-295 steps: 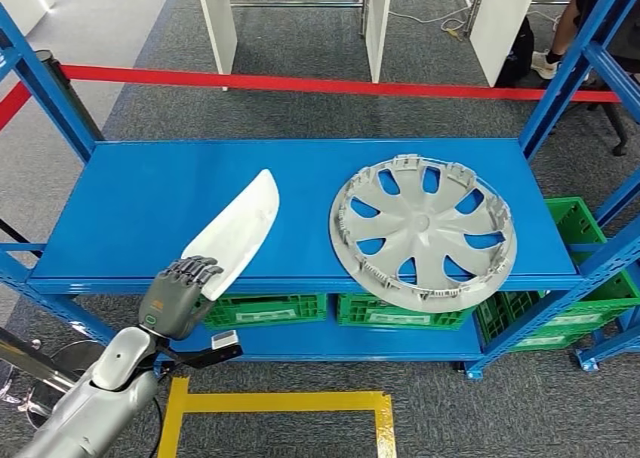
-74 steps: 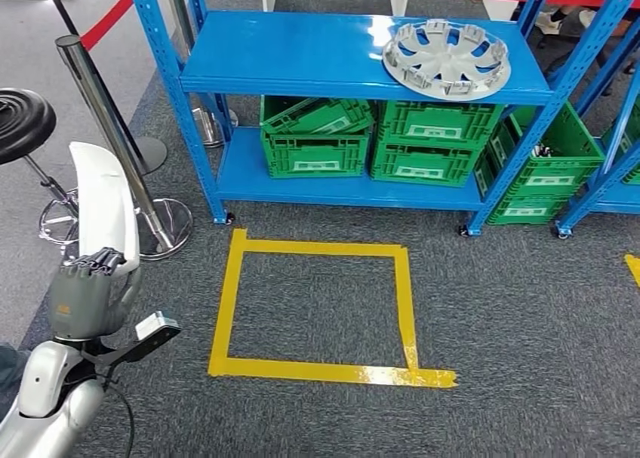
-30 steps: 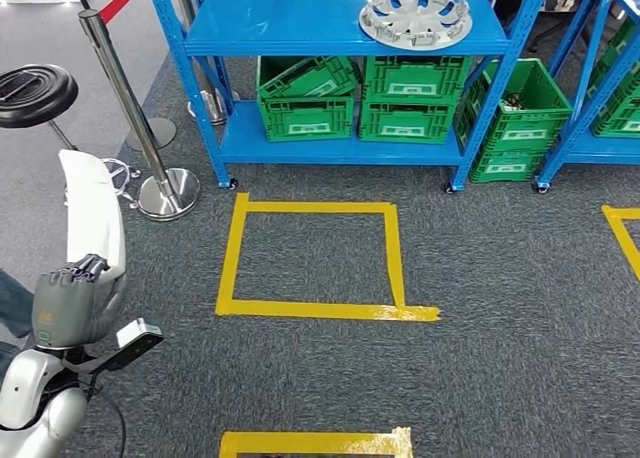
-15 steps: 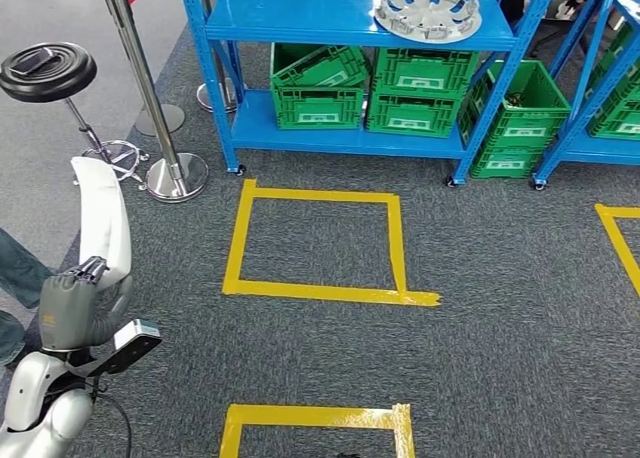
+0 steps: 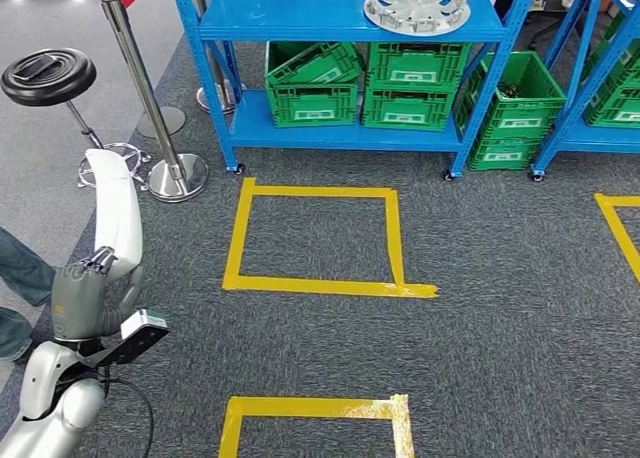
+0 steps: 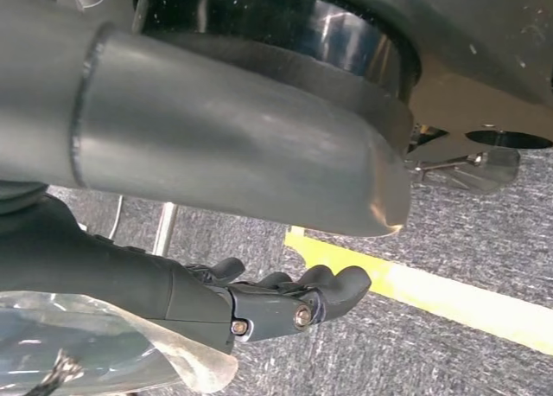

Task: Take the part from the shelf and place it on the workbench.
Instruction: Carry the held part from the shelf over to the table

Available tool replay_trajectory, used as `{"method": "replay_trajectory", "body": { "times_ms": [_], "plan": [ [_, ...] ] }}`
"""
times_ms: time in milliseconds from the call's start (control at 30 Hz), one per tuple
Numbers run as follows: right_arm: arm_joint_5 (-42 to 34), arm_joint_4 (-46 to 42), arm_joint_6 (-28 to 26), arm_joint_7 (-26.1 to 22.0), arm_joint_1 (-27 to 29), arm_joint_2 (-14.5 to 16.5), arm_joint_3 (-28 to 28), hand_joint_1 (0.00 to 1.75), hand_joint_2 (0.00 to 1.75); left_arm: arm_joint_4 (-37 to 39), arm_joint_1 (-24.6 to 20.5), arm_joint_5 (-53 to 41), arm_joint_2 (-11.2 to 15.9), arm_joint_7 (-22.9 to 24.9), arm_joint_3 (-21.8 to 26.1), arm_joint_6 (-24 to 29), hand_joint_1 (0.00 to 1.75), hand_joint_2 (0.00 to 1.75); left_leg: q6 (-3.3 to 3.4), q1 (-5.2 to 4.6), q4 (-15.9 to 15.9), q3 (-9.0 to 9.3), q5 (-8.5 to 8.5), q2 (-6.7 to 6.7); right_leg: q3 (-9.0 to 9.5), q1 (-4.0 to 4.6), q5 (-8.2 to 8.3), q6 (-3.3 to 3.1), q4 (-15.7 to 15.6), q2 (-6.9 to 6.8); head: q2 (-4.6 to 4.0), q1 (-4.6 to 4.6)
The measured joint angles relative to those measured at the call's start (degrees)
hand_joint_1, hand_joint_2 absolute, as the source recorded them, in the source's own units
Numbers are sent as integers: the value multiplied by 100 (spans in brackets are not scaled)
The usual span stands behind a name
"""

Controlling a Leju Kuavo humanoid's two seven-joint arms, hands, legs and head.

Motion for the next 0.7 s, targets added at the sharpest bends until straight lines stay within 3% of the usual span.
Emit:
{"method": "replay_trajectory", "body": {
  "times_ms": [167, 700],
  "plan": [
    [-3, 1, 0, 1, 3, 0, 0, 0, 0, 19, -28, 22, -32, 0, -4, -1, 175, 175, -23, 3, -2, -29, 32, 1, -36, 4, 22, -26, 9, 0, 0, 0],
    [-153, 41, 177, -266, 40, 26, -149, 0, 0, 29, -69, 74, -42, 0, -4, -1, 175, 175, -18, -4, 6, -91, 55, 0, -85, -4, 58, -15, 10, -2, 0, 1]
  ]
}}
